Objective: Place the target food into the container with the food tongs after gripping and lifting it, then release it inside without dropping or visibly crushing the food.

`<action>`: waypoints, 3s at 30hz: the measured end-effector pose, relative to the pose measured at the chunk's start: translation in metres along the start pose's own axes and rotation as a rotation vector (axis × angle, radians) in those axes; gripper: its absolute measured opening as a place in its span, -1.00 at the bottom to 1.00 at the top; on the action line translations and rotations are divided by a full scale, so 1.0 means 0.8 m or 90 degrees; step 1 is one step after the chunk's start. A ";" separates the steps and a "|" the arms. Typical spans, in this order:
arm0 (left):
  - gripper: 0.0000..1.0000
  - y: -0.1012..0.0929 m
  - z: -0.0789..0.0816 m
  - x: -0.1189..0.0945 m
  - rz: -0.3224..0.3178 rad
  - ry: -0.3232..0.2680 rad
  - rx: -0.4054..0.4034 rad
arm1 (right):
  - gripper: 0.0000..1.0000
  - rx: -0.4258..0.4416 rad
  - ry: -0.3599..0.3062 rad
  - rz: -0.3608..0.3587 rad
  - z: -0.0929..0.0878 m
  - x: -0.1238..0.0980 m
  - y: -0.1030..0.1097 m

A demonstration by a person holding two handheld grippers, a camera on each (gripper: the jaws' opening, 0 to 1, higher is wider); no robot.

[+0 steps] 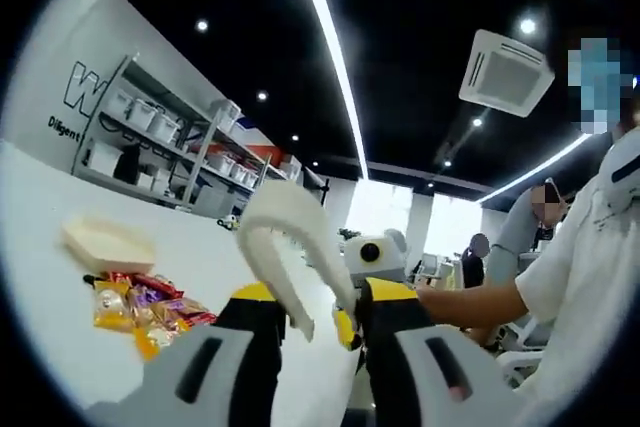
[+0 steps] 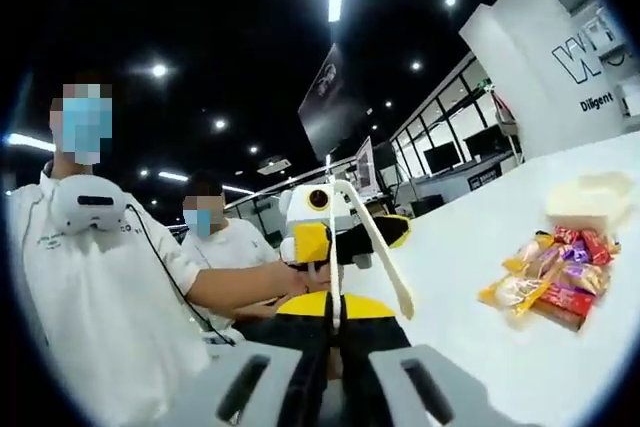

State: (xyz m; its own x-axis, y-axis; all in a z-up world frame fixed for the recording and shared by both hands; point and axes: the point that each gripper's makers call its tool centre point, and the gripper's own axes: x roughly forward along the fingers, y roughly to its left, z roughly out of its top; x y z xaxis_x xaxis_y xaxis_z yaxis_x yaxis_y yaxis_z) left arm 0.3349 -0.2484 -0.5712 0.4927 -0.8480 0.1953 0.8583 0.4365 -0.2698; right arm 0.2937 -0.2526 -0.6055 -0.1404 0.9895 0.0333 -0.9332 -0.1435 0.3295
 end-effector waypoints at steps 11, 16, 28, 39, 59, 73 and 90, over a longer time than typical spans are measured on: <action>-0.40 -0.004 -0.004 0.006 0.004 0.016 0.006 | -1.00 0.014 -0.025 0.017 0.008 0.001 0.003; -0.43 -0.005 -0.011 0.003 -0.001 0.014 -0.024 | -1.00 0.003 -0.018 0.022 0.006 0.002 0.004; -0.47 -0.013 -0.007 0.006 -0.006 -0.002 -0.023 | -1.00 -0.004 -0.034 0.030 0.013 0.002 0.007; -0.47 -0.016 -0.011 0.005 -0.014 -0.002 -0.042 | -1.00 -0.013 -0.030 0.037 0.013 0.004 0.011; -0.52 -0.015 -0.022 0.004 -0.015 0.009 -0.077 | -1.00 -0.001 -0.011 0.021 0.004 0.006 0.008; -0.51 0.033 -0.015 -0.011 0.087 0.026 -0.013 | -0.98 -0.008 0.036 -0.145 -0.021 -0.026 -0.039; -0.52 0.077 -0.033 -0.032 0.184 0.068 -0.014 | -0.95 -0.229 0.104 -0.465 -0.005 -0.049 -0.093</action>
State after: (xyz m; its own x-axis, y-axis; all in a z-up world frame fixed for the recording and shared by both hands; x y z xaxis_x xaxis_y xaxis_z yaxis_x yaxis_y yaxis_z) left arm 0.3714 -0.2081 -0.6179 0.6967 -0.7173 0.0079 0.6811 0.6580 -0.3210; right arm 0.3674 -0.2805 -0.6352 0.5218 0.8244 -0.2194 -0.8528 0.5111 -0.1076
